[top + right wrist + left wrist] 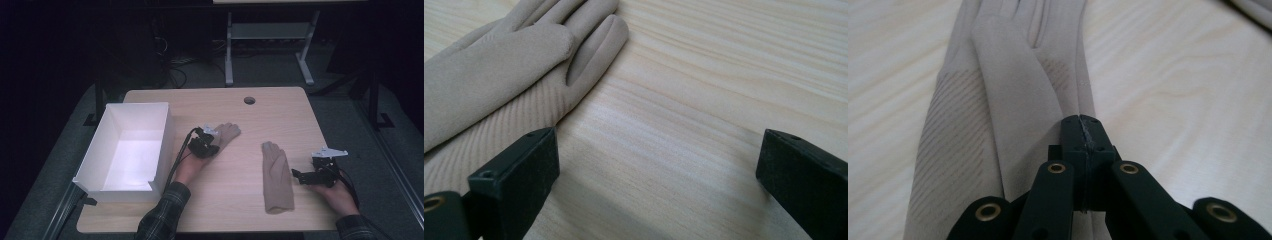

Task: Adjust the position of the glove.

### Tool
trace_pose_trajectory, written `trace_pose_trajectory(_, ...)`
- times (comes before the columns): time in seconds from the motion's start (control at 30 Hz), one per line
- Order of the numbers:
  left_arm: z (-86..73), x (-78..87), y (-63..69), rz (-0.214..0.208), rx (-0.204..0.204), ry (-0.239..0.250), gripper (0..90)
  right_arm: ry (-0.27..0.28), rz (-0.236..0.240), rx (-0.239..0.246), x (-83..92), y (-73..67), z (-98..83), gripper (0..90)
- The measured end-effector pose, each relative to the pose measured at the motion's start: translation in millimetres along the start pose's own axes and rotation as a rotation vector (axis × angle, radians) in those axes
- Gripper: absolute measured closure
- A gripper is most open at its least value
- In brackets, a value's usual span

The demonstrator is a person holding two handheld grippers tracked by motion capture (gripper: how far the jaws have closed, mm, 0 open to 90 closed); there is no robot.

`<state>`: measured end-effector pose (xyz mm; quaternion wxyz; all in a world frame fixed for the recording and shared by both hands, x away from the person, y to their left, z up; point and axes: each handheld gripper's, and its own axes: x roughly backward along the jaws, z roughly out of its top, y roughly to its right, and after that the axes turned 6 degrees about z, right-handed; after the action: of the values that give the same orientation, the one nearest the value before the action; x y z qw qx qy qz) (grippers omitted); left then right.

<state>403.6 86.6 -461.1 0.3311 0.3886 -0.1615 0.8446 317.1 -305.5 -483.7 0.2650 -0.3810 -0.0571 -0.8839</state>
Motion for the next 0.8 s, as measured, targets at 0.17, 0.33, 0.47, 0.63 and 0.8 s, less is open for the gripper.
trace_pose_trajectory(0.17,-5.3,1.9,15.0,-0.039,-0.002,0.026,89.7,0.002,-0.001,0.000,-0.1,0.0,-0.1,3.3)
trace_pose_trajectory(0.33,-8.4,4.2,28.1,-0.078,-0.017,0.026,89.7,0.001,0.000,0.001,0.0,0.0,0.0,3.3)
trace_pose_trajectory(0.47,-10.2,5.6,39.1,-0.116,-0.024,0.025,89.7,0.003,-0.001,0.000,-0.2,0.0,-0.1,3.3)
trace_pose_trajectory(0.63,-11.9,7.3,51.3,-0.152,-0.046,0.016,89.7,0.001,0.000,0.001,-0.1,0.0,0.0,3.3)
trace_pose_trajectory(0.8,-12.5,8.6,63.7,-0.180,-0.073,0.012,89.7,0.000,0.000,0.001,0.0,0.0,0.0,3.3)
